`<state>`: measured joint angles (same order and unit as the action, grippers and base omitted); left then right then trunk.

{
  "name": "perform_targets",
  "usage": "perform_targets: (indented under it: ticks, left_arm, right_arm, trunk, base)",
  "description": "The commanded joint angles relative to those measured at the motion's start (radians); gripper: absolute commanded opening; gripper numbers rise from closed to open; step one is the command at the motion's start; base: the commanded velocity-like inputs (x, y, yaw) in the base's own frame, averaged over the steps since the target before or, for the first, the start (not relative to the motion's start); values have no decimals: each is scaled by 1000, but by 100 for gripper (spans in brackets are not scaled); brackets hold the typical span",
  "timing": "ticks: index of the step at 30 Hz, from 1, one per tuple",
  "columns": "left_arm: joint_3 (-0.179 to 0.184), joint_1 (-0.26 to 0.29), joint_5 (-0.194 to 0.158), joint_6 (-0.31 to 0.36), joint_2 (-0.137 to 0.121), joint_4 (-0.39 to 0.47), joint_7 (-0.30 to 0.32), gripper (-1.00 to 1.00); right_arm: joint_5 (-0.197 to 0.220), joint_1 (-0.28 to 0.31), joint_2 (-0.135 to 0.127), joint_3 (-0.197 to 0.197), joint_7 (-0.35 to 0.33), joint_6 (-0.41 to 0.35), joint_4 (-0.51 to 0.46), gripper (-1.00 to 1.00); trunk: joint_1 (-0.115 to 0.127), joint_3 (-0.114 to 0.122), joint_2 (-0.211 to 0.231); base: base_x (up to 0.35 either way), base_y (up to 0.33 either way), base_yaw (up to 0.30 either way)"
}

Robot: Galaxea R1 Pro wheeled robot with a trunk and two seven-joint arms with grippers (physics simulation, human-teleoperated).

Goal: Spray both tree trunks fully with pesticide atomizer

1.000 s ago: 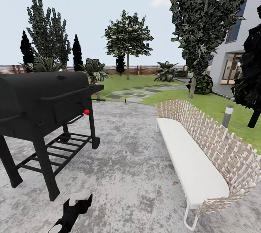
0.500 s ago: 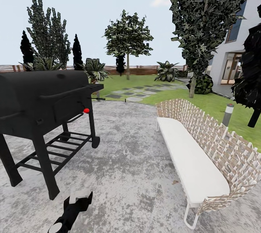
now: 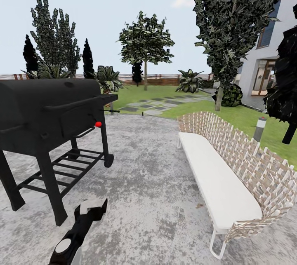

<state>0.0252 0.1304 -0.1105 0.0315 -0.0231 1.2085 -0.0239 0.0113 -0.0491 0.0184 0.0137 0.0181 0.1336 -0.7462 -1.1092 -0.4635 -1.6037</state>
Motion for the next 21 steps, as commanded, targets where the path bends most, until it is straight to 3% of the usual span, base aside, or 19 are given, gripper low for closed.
perform_targets:
  ticks: [1,2,6,21]
  left_arm:
    - [5,0,1,4,0,41,0,100]
    - [10,0,1,13,0,99,0,100]
    - [15,0,1,36,0,176,-1,100]
    - [14,0,3,48,-3,192,-4,100]
  right_arm:
    - [0,0,0,0,0,0,-5,100]
    - [0,0,0,0,0,0,-11,100]
    - [-1,0,0,-1,0,0,-15,100]
    - [-2,0,3,0,2,0,-16,100]
  trunk:
    - [-4,-3,-7]
    - [-8,-6,-14]
    - [-23,-19,-42]
    - [-81,-66,-147]
  base:
    - [0,0,0]
    - [0,0,0]
    - [0,0,0]
    - [0,0,0]
